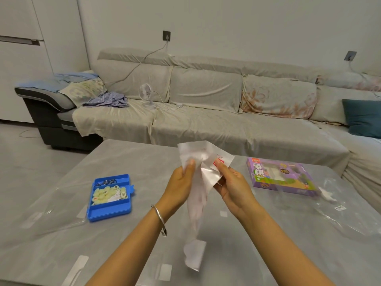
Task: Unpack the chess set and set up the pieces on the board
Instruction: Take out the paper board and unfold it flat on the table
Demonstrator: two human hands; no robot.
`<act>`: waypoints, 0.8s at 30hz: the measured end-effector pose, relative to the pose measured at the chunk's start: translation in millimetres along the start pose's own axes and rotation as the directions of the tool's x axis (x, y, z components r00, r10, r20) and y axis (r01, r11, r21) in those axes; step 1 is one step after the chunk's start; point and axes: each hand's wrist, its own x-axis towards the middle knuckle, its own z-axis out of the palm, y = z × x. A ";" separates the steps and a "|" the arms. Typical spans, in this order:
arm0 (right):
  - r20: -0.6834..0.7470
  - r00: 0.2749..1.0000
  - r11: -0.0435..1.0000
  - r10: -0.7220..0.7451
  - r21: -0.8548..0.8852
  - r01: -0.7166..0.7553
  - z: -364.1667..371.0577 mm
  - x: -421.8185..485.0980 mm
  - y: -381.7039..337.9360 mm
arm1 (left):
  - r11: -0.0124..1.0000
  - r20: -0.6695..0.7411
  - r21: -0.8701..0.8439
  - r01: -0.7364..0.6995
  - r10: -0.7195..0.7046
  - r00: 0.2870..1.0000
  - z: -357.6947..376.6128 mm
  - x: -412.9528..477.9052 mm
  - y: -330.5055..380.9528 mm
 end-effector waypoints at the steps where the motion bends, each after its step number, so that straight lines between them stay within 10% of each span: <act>1: -0.001 1.000 1.000 0.002 0.002 -0.002 -1.2 0.8 -1.0 | 0.999 -0.047 -0.027 0.023 -0.025 0.999 -5.3 2.9 -0.7; 15: -0.069 0.996 0.987 0.052 -0.146 -0.061 -16.8 5.5 -2.8 | 0.967 -0.084 0.240 0.081 -0.062 0.995 -52.9 33.8 -15.8; 21: -0.136 0.989 0.995 0.051 -0.079 -0.062 -14.7 7.2 -0.1 | 0.702 -0.202 0.682 -0.208 0.454 0.868 -32.6 24.5 -16.7; 24: -0.121 0.993 0.998 0.012 -0.053 -0.019 -8.7 6.8 3.8 | 0.863 -0.014 0.440 -0.249 0.284 0.959 -4.2 7.8 -7.9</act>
